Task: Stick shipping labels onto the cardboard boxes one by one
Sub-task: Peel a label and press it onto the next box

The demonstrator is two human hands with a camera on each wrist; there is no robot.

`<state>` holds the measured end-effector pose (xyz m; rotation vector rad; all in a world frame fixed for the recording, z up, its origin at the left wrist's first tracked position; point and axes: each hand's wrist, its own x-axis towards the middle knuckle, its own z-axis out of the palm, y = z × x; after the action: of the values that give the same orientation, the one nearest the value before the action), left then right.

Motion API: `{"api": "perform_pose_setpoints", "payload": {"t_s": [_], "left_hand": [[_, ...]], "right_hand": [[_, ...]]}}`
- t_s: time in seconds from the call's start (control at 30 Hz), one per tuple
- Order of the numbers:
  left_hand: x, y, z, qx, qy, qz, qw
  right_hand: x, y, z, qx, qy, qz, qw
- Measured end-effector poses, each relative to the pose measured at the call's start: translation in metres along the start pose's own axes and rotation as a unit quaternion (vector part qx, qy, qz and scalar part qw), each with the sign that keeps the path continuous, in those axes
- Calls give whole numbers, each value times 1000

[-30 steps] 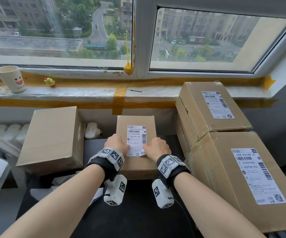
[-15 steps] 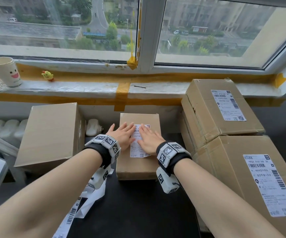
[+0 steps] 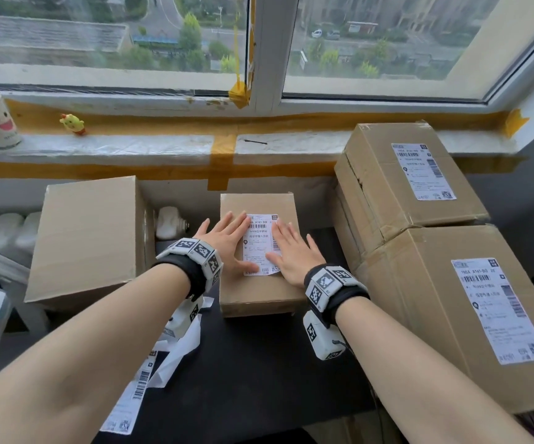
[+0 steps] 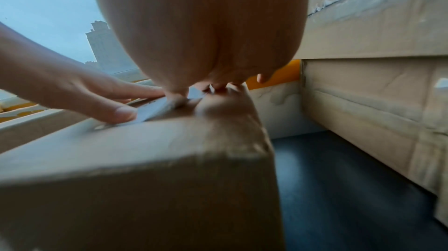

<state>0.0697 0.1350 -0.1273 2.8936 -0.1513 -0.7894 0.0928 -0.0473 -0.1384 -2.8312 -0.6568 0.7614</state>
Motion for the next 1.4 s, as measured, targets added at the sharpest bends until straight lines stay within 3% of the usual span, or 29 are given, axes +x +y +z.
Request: {"api": "perform_pose_setpoints", "payload": {"t_s": [0.37,0.6,0.73,1.13,1.4], "left_hand": [[-30,12,27,77,51,52,994],[-73,14,62,67,69,80,992],[-82,9,62,73,65,73,993],[-78,18,52,59,68,91,992],[-42,16,29,58,35,76,995]], "right_hand": [[-60,-11,43,-47,70,-4,996],[-73,-52,62,-43,65,-23,997],[-81,-40,62,-15,73,17,997],[-82,-18,55,-12,81,19,996],[-56,-11,38,9,69,0,998]]}}
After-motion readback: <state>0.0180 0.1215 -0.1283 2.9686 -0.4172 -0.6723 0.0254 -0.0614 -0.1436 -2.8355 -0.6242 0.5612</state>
